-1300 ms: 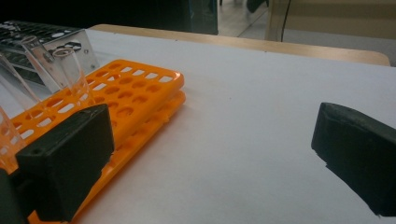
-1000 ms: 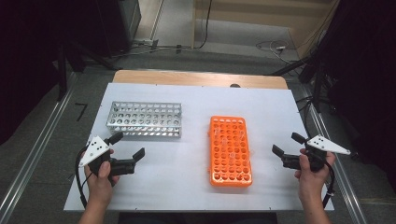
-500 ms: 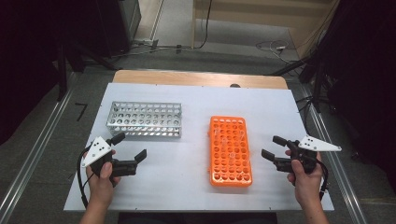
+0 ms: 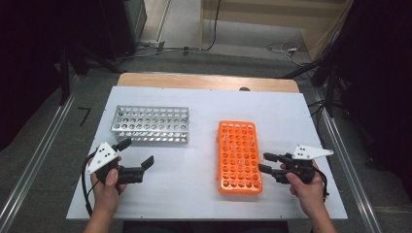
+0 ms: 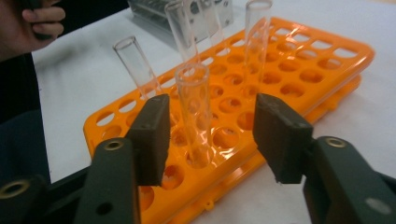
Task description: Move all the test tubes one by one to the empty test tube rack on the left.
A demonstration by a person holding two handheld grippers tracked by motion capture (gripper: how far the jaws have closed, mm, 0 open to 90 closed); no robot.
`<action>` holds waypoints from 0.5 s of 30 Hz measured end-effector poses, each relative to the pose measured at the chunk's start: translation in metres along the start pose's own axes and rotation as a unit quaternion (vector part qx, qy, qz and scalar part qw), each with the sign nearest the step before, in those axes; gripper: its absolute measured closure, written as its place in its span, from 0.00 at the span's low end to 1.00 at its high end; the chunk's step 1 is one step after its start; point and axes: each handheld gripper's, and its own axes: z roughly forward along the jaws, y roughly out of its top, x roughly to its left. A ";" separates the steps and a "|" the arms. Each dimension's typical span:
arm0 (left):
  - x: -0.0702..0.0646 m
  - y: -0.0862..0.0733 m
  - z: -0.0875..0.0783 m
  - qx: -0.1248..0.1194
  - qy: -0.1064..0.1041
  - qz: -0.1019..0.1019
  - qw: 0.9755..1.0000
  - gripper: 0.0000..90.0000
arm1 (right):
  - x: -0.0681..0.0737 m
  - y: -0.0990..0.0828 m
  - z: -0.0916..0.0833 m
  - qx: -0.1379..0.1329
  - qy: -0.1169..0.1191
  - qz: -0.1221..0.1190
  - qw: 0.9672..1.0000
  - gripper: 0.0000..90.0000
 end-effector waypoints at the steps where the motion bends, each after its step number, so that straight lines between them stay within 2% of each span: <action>1: 0.000 0.000 0.000 0.000 0.000 0.000 1.000 0.00 | 0.000 -0.001 0.002 0.004 0.004 0.002 1.000 0.56; 4: -0.001 0.000 0.001 -0.001 -0.002 0.000 1.000 0.00 | 0.000 -0.004 0.009 0.027 0.012 -0.002 1.000 0.59; 7: -0.002 0.000 0.001 0.001 -0.001 0.001 1.000 0.00 | 0.000 -0.007 0.014 0.043 0.010 -0.008 0.999 0.61; 11: -0.003 0.000 0.002 0.002 -0.004 0.003 1.000 0.00 | 0.001 -0.009 0.017 0.043 0.016 -0.013 0.999 0.68; 15: -0.004 0.000 0.003 0.002 -0.005 0.004 1.000 0.00 | 0.001 -0.010 0.018 0.039 0.014 -0.015 0.999 0.72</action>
